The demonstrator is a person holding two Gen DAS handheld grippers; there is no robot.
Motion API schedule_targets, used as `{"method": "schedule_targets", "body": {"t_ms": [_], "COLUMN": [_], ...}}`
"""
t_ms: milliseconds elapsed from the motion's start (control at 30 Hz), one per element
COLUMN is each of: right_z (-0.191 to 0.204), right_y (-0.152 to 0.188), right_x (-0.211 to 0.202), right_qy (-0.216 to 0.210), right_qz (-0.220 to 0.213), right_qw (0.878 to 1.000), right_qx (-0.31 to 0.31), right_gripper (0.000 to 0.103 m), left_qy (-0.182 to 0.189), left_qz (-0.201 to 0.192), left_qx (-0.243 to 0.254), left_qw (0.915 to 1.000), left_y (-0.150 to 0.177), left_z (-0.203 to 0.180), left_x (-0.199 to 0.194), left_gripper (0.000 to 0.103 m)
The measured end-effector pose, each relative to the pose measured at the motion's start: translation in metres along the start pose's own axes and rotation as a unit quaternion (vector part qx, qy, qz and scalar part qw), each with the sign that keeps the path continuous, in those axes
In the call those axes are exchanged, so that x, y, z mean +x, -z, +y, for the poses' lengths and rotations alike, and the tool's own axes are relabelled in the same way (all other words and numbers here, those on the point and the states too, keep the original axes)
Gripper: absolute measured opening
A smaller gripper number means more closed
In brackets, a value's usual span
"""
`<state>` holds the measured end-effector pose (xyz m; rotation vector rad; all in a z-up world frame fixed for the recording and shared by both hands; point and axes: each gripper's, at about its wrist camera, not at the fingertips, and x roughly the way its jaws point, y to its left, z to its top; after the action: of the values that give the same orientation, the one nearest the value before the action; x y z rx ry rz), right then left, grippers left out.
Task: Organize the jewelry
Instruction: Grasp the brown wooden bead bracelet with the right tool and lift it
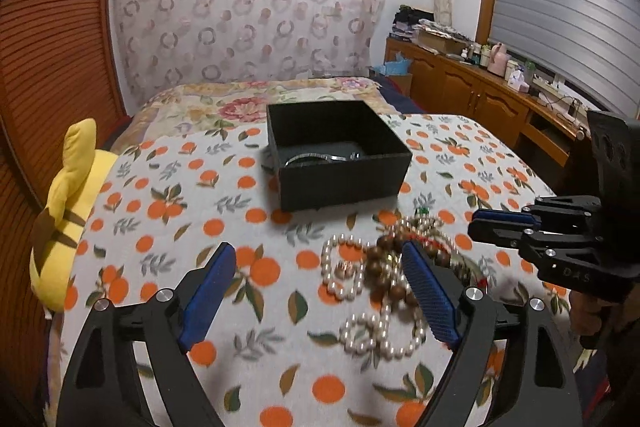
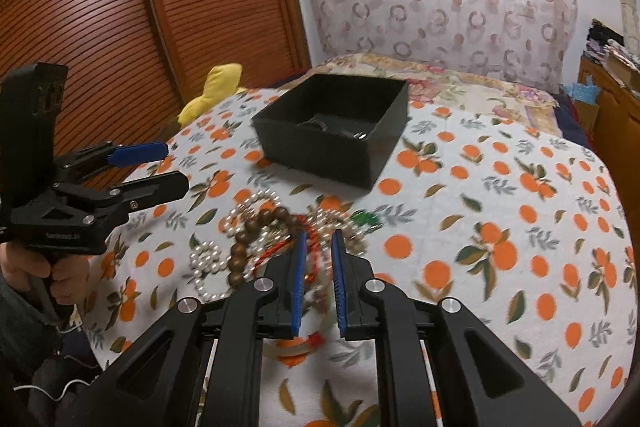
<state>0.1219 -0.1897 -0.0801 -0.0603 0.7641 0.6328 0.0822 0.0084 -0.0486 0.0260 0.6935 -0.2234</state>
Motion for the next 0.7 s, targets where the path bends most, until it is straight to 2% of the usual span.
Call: {"method": "schedule_targets", "body": {"t_ms": [67, 300, 467, 700], "right_z": [0.006, 0.017, 0.018, 0.015], "right_y": [0.003, 0.004, 0.002, -0.003], "right_x": [0.006, 0.024, 0.036, 0.041], "right_qy": [-0.003, -0.011, -0.006, -0.028], "right_qz": [0.008, 0.039, 0.056, 0.065], "right_qw": [1.0, 0.999, 0.998, 0.997], "right_qx": [-0.006, -0.02, -0.028, -0.017], "right_gripper": [0.022, 0.022, 0.021, 0.021], "left_qy": [0.001, 0.003, 0.002, 0.005], "left_qz": [0.002, 0.016, 0.021, 0.022], "left_qx": [-0.004, -0.014, -0.021, -0.022], "left_qw": [1.0, 0.9998, 0.9996, 0.9995], "left_y": [0.007, 0.031, 0.036, 0.039], "left_z": [0.001, 0.007, 0.011, 0.012], "left_x": [-0.002, -0.006, -0.007, -0.007], "left_gripper": [0.085, 0.089, 0.089, 0.089]}}
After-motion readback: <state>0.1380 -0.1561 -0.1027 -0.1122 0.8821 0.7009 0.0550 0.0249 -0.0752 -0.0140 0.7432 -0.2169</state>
